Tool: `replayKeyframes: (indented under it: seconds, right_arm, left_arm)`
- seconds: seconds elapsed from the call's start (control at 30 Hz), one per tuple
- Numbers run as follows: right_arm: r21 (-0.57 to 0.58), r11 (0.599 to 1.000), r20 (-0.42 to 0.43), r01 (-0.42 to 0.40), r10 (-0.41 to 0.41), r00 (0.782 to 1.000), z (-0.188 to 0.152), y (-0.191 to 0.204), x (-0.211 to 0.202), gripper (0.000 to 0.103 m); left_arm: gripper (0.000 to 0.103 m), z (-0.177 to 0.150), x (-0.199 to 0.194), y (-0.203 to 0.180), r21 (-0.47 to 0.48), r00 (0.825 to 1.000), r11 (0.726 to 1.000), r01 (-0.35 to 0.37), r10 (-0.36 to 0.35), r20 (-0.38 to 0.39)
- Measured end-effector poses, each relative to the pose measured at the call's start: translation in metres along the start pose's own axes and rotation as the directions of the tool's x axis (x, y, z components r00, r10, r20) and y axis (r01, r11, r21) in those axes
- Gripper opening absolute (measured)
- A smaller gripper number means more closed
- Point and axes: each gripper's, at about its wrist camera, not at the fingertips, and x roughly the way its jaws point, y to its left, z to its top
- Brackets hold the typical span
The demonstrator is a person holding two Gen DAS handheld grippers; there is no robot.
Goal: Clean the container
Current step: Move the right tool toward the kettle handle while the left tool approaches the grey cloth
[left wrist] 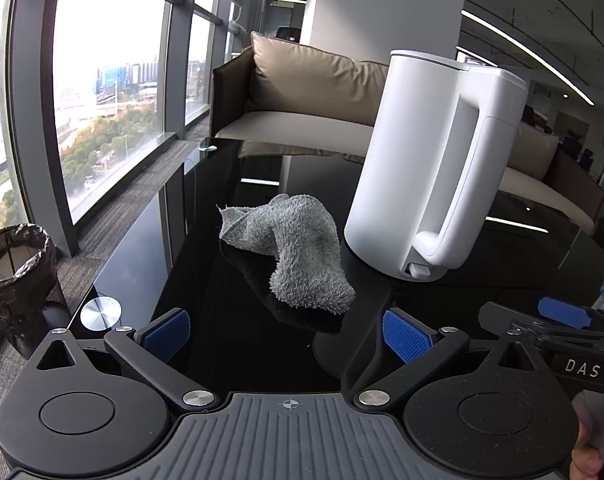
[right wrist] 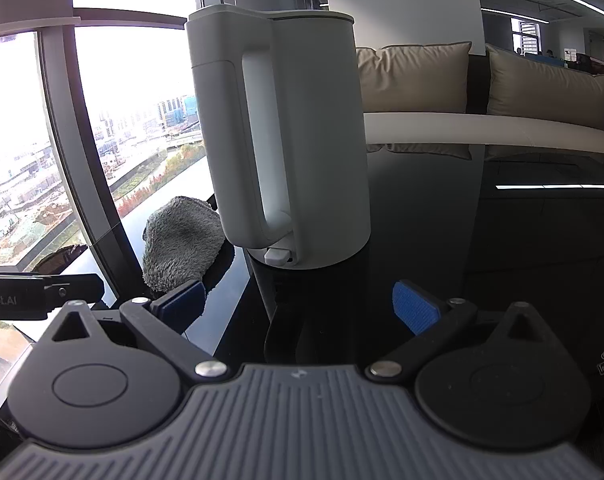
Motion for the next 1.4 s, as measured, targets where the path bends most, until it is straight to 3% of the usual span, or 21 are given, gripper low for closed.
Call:
replayKeyframes:
  seconds: [0.67,1.4]
  right_arm:
    - [-0.027,0.999,-0.006,-0.02,0.02,1.0,0.023,0.007,0.031,0.102]
    - [-0.074,0.997,0.059,-0.036,0.041,0.997,0.039,0.03,0.045,0.102]
  left_arm:
    - [0.102,0.014,0.021,0.011,-0.013,1.0,1.0,-0.008,0.008,-0.01]
    - [0.102,0.016,0.03,0.021,-0.052,0.999,0.998,-0.026,0.024,-0.029]
